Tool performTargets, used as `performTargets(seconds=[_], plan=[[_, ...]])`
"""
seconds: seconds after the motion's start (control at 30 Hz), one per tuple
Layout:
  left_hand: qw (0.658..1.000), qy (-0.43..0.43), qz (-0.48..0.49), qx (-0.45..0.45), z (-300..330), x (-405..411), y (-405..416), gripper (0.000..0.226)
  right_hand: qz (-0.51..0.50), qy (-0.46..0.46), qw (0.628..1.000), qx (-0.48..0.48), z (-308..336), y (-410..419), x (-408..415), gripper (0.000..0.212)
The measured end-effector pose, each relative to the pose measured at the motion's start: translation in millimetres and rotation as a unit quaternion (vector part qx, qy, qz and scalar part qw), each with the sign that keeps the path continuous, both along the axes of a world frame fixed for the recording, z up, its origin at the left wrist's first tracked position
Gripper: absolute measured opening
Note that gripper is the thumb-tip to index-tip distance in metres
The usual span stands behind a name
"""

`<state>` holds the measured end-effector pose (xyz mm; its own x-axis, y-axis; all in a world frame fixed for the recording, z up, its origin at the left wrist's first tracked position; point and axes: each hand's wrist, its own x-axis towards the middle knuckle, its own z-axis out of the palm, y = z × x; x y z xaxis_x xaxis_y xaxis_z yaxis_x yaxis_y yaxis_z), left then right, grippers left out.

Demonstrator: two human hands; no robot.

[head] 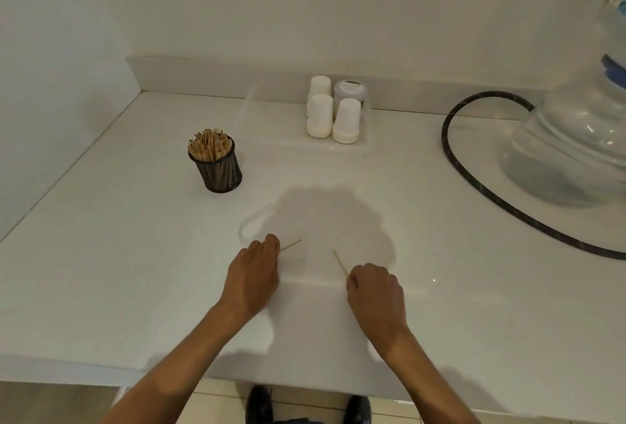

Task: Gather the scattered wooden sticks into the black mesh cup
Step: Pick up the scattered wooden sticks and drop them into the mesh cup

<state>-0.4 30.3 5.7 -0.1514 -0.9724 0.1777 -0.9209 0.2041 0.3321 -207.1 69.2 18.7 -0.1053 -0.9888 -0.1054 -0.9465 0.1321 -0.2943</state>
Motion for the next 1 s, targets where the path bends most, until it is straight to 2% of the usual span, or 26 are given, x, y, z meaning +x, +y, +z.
performTargets(seconds=[0.1, 0.23, 0.33, 0.53, 0.63, 0.67, 0.73, 0.8, 0.87, 0.93, 1.0], plan=[[0.998, 0.065, -0.003, 0.017, -1.3, 5.4, -0.7, 0.011, -0.001, 0.02, 1.0, 0.008, 2.8, -2.4, 3.3, 0.022], [0.989, 0.148, 0.006, 0.009, -2.3, 13.0, -1.3, 0.03, 0.022, 0.063, 0.997, 0.043, 9.3, -9.5, 7.1, 0.016], [0.983, 0.183, 0.018, 0.017, -5.0, 20.2, -4.3, 0.03, 0.055, 0.101, 0.991, 0.074, 13.4, -18.5, 11.6, 0.006], [0.963, 0.269, 0.017, 0.031, -1.0, 35.6, -17.2, 0.024, 0.109, 0.177, 0.976, 0.068, 12.5, -30.1, 21.3, 0.024], [0.949, 0.313, 0.013, 0.029, 4.1, 44.3, -26.4, 0.025, 0.1, 0.151, 0.981, 0.069, 14.2, -37.1, 18.6, 0.014], [0.942, 0.333, 0.016, 0.033, 6.4, 47.3, -30.5, 0.024, 0.092, 0.115, 0.987, 0.062, 17.4, -41.6, 14.5, 0.004], [0.926, 0.374, 0.026, 0.037, 11.8, 52.6, -38.7, 0.025, 0.053, -0.004, 0.997, 0.05, 22.4, -53.5, 6.3, 0.019], [0.905, 0.421, 0.036, 0.037, 18.3, 57.8, -46.4, 0.028, 0.034, -0.161, 0.986, 0.023, 28.3, -65.5, 1.2, 0.013], [0.886, 0.461, 0.041, 0.029, 27.0, 63.1, -55.8, 0.03, 0.042, -0.309, 0.95, 0.008, 35.1, -78.1, 3.9, 0.005], [0.875, 0.483, 0.04, 0.014, 37.0, 68.4, -67.5, 0.03, 0.033, -0.457, 0.889, 0.017, 38.4, -92.1, 11.3, 0.001], [0.872, 0.489, 0.039, -0.002, 47.3, 73.2, -80.8, 0.027, 0.002, -0.544, 0.839, 0.012, 40.9, -108.6, 23.5, 0.004]])
